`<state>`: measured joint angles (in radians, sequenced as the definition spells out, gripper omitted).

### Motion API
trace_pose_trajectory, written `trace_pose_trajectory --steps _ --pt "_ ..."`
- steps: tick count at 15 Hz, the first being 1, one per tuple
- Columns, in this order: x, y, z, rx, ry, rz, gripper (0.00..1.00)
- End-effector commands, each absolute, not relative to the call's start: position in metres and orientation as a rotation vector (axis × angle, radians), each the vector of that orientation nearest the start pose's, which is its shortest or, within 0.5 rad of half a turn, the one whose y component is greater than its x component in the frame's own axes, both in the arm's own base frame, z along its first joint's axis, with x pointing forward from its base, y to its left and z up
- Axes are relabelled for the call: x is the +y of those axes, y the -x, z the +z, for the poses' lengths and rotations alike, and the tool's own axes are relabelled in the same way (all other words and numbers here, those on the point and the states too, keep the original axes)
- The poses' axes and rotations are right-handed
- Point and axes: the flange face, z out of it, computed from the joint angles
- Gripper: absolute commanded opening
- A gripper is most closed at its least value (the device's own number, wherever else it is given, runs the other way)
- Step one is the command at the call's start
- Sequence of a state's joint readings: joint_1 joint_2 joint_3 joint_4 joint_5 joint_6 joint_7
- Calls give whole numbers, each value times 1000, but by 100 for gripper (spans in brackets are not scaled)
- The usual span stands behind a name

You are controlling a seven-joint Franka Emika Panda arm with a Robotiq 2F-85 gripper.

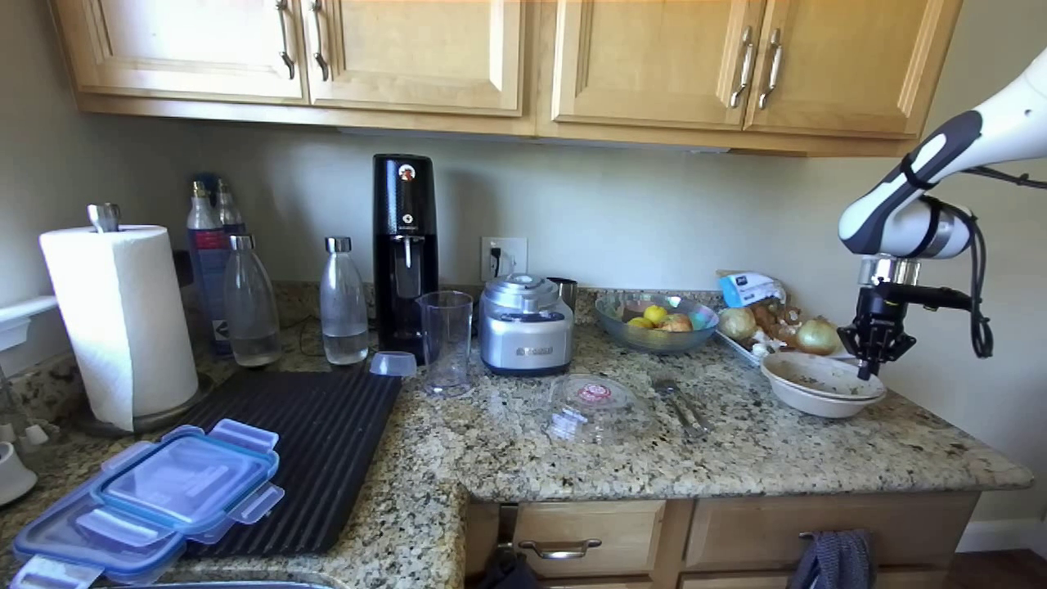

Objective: Take the forks from the bowl and put them on the counter then unstack the bowls

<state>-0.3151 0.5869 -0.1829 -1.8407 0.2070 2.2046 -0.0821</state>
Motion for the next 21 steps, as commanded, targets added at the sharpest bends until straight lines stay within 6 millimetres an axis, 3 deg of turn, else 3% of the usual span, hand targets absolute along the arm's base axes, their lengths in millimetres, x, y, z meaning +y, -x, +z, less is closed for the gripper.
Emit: trace_pose_trajectory --steps 1,13,21 --pt "-282 -546 208 805 2961 235 8" --pt "-240 -554 226 869 3305 -61 8" --pt "-218 -541 216 828 3358 254 8"
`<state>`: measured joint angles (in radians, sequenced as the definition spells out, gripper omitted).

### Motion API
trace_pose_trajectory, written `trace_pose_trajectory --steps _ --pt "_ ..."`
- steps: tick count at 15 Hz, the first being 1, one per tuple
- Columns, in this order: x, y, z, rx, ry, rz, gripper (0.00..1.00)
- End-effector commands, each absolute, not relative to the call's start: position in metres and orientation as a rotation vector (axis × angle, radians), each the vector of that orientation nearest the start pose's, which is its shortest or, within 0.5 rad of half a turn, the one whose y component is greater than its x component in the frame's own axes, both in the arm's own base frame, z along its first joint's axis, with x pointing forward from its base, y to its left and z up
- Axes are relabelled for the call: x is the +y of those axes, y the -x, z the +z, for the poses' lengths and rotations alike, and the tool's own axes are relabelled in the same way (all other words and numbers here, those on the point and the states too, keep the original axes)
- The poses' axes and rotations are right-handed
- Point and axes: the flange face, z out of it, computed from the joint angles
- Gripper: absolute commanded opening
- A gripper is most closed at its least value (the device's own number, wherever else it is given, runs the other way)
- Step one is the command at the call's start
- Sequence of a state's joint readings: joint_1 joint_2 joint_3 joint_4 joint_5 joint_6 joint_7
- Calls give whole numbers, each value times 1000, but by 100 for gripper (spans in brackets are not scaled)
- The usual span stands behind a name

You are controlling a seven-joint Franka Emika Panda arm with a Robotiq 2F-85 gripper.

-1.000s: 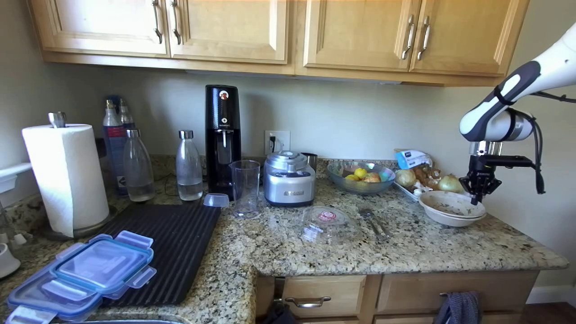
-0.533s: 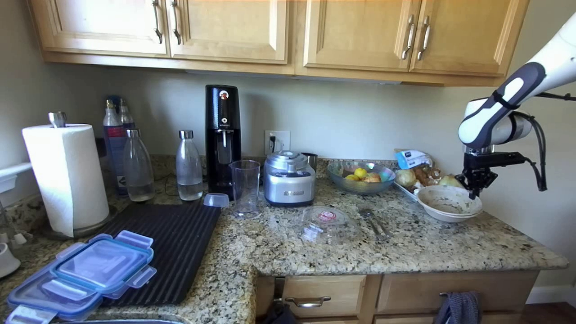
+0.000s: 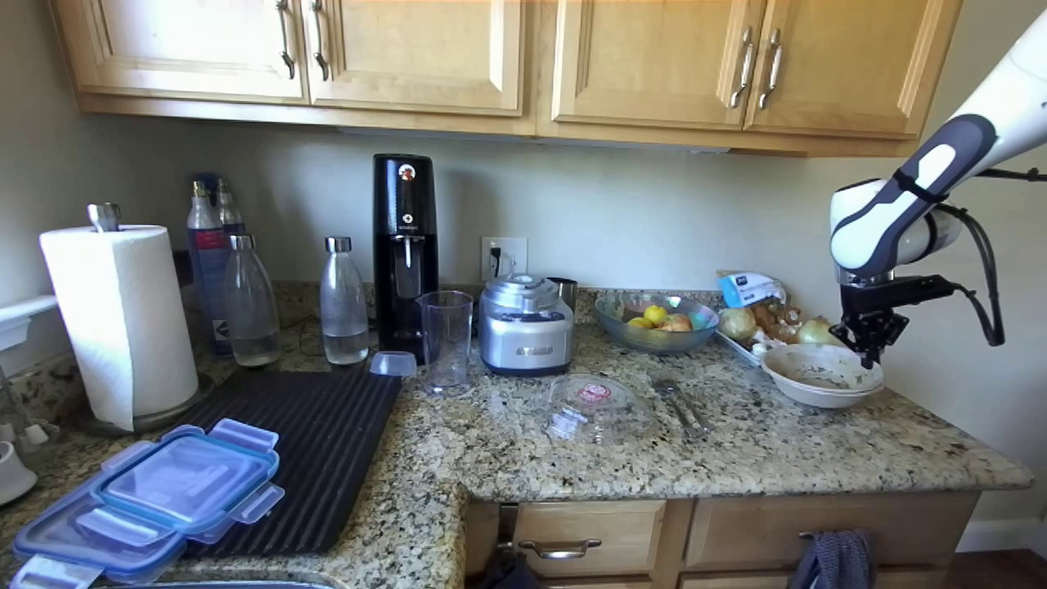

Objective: Take the forks from the bowl and put them on the counter then unstack the bowls

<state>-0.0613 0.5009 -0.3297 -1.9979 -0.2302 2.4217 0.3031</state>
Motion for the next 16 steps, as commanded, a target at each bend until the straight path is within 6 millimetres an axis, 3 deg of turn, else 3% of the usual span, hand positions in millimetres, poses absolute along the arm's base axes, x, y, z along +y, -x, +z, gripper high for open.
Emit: trace_pose_trajectory --steps 1,6,11,14,15,16 --pt "-217 -540 214 847 3372 262 8" --pt "-210 -544 210 938 3456 225 8" --pt "-203 -543 204 996 3490 231 40" --pt "-201 -541 202 1016 3493 241 28" --pt "-202 -540 201 1028 3491 248 30" --pt "-203 -540 201 1043 3484 261 46"
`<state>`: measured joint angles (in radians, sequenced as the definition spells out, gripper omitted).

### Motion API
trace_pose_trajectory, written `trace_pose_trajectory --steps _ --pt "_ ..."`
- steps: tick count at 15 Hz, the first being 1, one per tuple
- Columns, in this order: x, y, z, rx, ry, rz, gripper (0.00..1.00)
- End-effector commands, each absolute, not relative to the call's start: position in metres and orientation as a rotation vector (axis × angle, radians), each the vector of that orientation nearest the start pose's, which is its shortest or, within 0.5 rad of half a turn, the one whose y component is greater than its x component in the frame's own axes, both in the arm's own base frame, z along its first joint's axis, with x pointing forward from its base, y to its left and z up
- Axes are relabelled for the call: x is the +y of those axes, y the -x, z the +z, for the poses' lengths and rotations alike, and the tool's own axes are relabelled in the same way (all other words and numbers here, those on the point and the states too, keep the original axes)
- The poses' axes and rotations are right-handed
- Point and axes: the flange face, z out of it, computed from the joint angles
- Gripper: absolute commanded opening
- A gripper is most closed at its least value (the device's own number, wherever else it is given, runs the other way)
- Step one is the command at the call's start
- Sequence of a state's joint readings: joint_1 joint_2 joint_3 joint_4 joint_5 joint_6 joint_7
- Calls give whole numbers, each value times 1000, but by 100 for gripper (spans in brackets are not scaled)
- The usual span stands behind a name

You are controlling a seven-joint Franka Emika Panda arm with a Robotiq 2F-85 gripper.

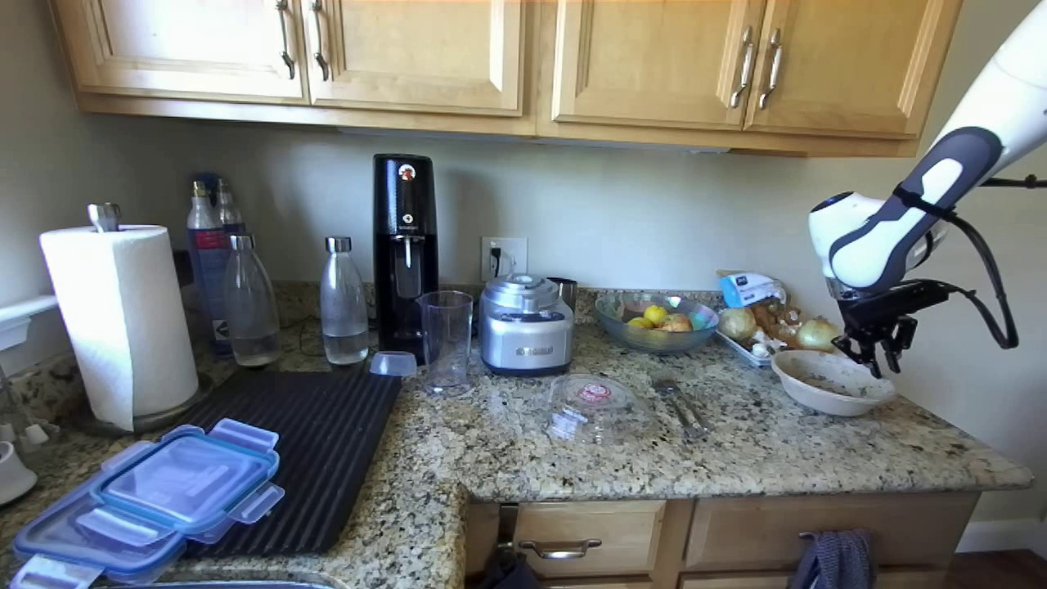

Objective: Take the forks from the bowl and put them on the counter then unstack the bowls

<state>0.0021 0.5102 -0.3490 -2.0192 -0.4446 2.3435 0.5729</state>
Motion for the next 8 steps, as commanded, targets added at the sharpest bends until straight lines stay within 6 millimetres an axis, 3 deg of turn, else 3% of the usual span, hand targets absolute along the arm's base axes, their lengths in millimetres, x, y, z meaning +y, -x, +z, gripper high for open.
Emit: trace_pose_trajectory --steps 1,3,6,7,8 --pt "-205 -539 201 1059 3474 268 50" --pt "-209 -538 202 1088 3451 280 43" --pt "-217 -537 200 1127 3416 314 58" --pt "-219 -536 199 1130 3400 328 59" --pt "-222 -535 197 1133 3375 332 50"
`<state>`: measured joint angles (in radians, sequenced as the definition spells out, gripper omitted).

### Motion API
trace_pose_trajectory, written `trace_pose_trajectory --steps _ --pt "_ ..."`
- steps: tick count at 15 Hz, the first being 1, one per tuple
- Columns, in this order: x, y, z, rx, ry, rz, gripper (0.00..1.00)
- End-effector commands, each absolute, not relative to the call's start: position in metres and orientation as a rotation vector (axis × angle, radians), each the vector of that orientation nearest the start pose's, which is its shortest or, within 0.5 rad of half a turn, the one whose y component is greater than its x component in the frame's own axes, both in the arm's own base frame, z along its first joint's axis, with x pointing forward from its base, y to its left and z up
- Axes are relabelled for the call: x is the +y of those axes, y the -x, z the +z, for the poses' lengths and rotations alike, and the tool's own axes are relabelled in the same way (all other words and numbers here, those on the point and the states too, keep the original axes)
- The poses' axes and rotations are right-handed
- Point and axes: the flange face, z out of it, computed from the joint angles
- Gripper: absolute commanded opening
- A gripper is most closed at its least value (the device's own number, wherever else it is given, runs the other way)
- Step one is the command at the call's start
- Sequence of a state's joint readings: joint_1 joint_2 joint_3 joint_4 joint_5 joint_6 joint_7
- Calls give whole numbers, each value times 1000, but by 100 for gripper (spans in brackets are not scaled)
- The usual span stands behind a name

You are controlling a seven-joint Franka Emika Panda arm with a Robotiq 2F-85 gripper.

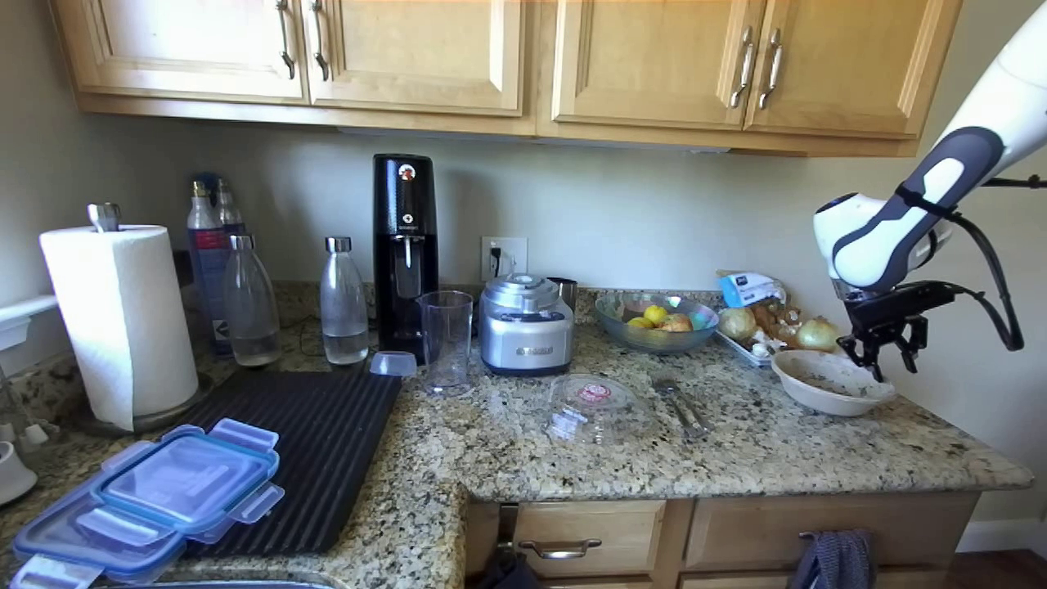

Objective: Take the forks from the bowl and put them on the counter then unstack the bowls

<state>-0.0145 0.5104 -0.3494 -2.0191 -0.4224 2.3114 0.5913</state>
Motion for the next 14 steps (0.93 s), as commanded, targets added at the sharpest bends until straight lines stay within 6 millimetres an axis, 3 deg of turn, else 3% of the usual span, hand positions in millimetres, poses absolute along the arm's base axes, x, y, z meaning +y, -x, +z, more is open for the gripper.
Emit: trace_pose_trajectory --steps 1,3,5,8,9,10,11,14 --pt "-224 -535 197 1144 3351 327 39" --pt "-230 -535 194 1165 3281 341 32" --pt "-235 -534 194 1181 3224 347 11" --pt "-242 -533 194 1201 3163 348 5" --pt "-244 -533 193 1202 3149 349 7" --pt "-245 -532 194 1208 3137 350 31" --pt "-247 -531 194 1214 3126 347 32" --pt "-252 -527 201 1211 3100 301 50"
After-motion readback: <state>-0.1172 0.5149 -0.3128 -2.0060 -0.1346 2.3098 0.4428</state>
